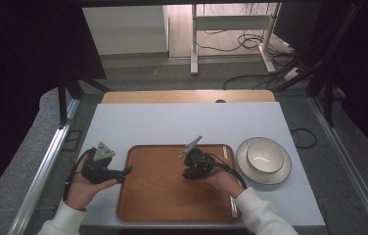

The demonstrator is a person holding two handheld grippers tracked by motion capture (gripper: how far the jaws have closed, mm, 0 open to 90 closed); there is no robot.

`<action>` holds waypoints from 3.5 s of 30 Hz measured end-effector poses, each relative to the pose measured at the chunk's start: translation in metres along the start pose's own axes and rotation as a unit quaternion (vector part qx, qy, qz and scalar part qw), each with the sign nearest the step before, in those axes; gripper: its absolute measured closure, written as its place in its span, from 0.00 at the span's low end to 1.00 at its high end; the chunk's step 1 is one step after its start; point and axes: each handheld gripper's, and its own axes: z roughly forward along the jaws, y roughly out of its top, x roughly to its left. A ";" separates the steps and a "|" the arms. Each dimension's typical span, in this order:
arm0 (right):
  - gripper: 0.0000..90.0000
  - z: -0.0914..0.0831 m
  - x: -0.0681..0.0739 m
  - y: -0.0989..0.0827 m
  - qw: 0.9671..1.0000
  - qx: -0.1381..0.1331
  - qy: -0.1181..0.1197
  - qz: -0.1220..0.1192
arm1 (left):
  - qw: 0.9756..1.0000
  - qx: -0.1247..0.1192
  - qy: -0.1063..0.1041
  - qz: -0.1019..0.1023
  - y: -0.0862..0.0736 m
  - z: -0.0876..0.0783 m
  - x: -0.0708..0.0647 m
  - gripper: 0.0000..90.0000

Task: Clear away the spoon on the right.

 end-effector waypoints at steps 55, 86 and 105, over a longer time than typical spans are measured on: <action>0.99 -0.001 -0.013 -0.022 0.998 0.036 -0.035 0.031 | 1.000 -0.006 0.001 -0.004 0.001 -0.004 0.002 0.16; 0.99 -0.024 -0.033 -0.034 0.993 0.002 -0.073 0.088 | 1.000 -0.007 0.003 -0.003 0.001 -0.004 0.003 0.16; 0.84 -0.111 -0.052 -0.068 0.981 -0.119 -0.070 0.134 | 1.000 -0.013 0.008 -0.007 0.002 -0.006 0.005 0.16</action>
